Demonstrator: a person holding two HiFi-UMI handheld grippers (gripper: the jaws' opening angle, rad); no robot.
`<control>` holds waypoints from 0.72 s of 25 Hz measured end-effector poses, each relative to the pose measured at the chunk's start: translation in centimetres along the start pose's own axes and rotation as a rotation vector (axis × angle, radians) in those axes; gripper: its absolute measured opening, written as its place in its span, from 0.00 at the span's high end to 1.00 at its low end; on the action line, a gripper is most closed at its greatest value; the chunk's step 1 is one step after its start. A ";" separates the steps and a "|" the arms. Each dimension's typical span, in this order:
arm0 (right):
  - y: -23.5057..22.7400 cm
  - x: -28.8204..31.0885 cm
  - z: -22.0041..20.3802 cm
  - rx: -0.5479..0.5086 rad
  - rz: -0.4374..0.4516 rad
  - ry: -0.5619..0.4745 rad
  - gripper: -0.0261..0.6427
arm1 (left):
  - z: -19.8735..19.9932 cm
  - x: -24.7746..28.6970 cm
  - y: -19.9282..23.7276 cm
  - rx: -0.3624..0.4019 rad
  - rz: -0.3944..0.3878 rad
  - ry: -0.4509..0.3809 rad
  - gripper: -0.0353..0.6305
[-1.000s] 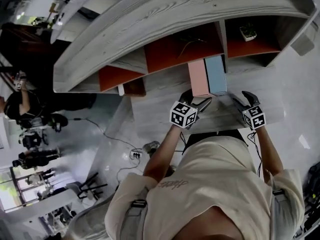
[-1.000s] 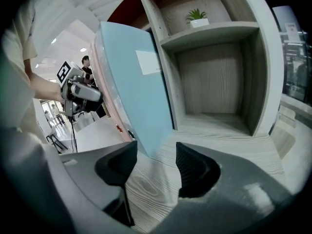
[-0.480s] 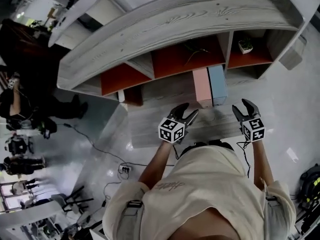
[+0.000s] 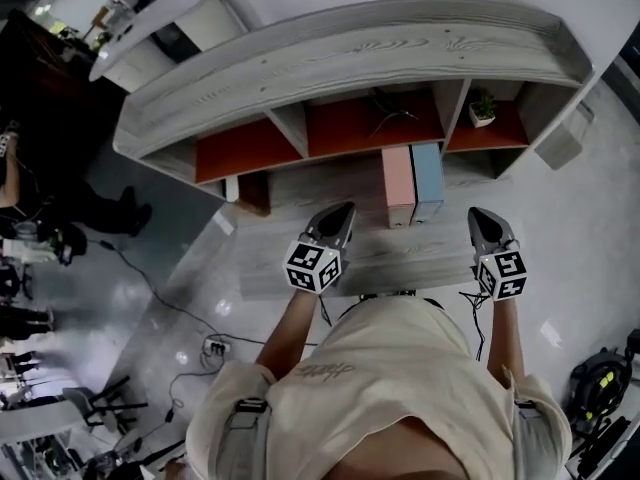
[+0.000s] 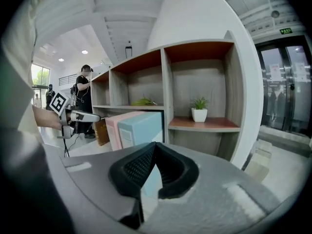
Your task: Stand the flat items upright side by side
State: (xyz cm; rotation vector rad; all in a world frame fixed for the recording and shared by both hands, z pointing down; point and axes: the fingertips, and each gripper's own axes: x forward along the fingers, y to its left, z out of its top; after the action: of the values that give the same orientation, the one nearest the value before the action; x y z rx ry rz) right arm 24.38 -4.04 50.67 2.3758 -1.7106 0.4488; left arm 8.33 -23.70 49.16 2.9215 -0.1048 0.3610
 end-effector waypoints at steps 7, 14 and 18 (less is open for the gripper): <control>0.5 -1.1 6.4 -0.028 0.016 -0.137 0.96 | 4.0 0.3 1.2 0.000 0.012 0.003 0.93; 1.1 0.1 11.9 -0.045 0.036 -0.208 0.96 | 9.2 -0.1 1.6 0.050 0.058 -0.055 0.93; 2.1 0.7 14.7 -0.073 0.069 -0.245 0.96 | 11.6 -0.2 1.7 0.089 0.079 -0.101 0.93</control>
State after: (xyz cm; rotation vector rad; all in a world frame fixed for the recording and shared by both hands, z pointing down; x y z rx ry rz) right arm 24.59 -10.00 37.04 2.4082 -1.8792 0.1042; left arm 10.70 -27.74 38.36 3.0302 -0.2250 0.2350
